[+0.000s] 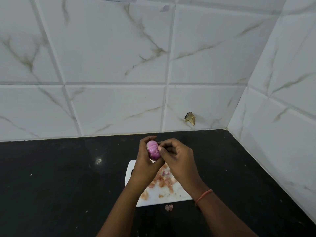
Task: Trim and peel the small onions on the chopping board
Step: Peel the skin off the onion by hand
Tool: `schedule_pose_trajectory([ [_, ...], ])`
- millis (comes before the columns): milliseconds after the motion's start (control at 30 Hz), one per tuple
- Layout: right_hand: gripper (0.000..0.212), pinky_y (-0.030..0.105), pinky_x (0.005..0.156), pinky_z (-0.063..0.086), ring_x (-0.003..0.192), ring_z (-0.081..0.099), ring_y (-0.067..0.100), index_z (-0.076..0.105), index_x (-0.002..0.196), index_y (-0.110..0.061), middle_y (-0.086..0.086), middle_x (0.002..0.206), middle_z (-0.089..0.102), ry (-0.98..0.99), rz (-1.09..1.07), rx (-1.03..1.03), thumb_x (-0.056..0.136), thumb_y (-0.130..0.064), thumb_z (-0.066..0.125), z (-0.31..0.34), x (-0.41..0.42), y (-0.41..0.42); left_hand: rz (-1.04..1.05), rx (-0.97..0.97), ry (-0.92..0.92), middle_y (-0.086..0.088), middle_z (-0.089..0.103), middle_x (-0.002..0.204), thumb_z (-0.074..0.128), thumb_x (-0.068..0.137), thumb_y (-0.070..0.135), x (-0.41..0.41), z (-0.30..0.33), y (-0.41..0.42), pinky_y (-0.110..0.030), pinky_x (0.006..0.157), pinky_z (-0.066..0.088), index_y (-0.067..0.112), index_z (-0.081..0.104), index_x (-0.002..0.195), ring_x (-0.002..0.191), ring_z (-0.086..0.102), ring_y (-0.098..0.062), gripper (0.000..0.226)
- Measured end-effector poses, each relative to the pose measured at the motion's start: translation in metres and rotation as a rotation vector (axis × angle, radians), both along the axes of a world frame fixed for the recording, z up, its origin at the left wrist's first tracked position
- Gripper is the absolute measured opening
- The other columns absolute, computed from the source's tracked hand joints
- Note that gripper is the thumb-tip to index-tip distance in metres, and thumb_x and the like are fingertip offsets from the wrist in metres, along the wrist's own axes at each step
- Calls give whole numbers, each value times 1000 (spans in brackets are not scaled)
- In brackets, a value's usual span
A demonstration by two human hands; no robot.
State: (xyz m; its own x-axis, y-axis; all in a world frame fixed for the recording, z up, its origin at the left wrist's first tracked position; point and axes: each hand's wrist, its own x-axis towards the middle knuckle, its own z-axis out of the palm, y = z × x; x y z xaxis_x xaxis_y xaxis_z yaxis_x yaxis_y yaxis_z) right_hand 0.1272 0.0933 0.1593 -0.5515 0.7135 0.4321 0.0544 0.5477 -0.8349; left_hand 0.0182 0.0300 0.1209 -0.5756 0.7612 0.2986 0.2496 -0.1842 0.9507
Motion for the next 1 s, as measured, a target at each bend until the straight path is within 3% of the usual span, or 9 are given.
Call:
schedule_pose_trajectory([
  [100,12,11,77,53,90,66,1,69,99,-15,-6,93,70,-14,-14,25,89,-10,68,-1,1,4,1,-2,48,6,59,117,83,78,6,-1,1,-2,-22,82,57,20,49,125,104,64,-7,60],
  [300,6,13,70,52,81,67,4,69,91,-12,-5,85,69,27,-103,-37,87,-7,69,-4,4,18,-30,-28,-98,5,57,121,88,72,4,-4,0,-4,-39,88,61,22,50,123,109,63,-18,66],
  [433,5,20,74,55,84,67,8,68,95,-15,-6,87,68,42,-95,-74,90,-15,67,-6,6,21,-18,-51,-67,8,55,125,87,71,2,-7,0,-3,-41,92,59,27,50,127,114,59,-17,71],
  [567,33,15,78,53,96,63,3,65,111,-20,-12,103,66,-51,43,-18,83,-35,73,-5,1,9,10,34,-44,6,56,127,85,67,10,-3,-3,-1,-39,94,59,24,47,129,116,61,-16,74],
  [733,10,13,75,51,90,62,5,66,97,-18,-10,93,64,-29,-51,132,89,-22,68,-8,-6,9,8,81,27,13,57,125,87,70,-1,-3,-7,1,-32,91,59,20,47,131,116,62,-15,76],
  [833,7,15,76,53,89,62,5,67,96,-17,-8,92,65,-28,-55,129,89,-17,67,-8,-5,11,-2,22,15,3,56,128,86,71,8,-5,-8,1,-35,89,60,26,46,132,113,64,-20,75],
  [933,9,14,77,52,89,63,5,67,96,-15,-7,92,66,-19,-67,160,89,-10,67,-10,-3,12,-110,-73,-124,0,53,131,70,85,14,-2,2,-2,-36,91,59,37,42,136,114,63,-22,63],
  [1000,9,15,75,52,88,64,6,67,95,-15,-8,90,66,1,-81,153,89,-8,67,-11,-2,14,-188,-38,-489,-5,56,133,52,100,10,-2,11,-4,-34,94,57,32,47,137,117,62,-23,43],
])
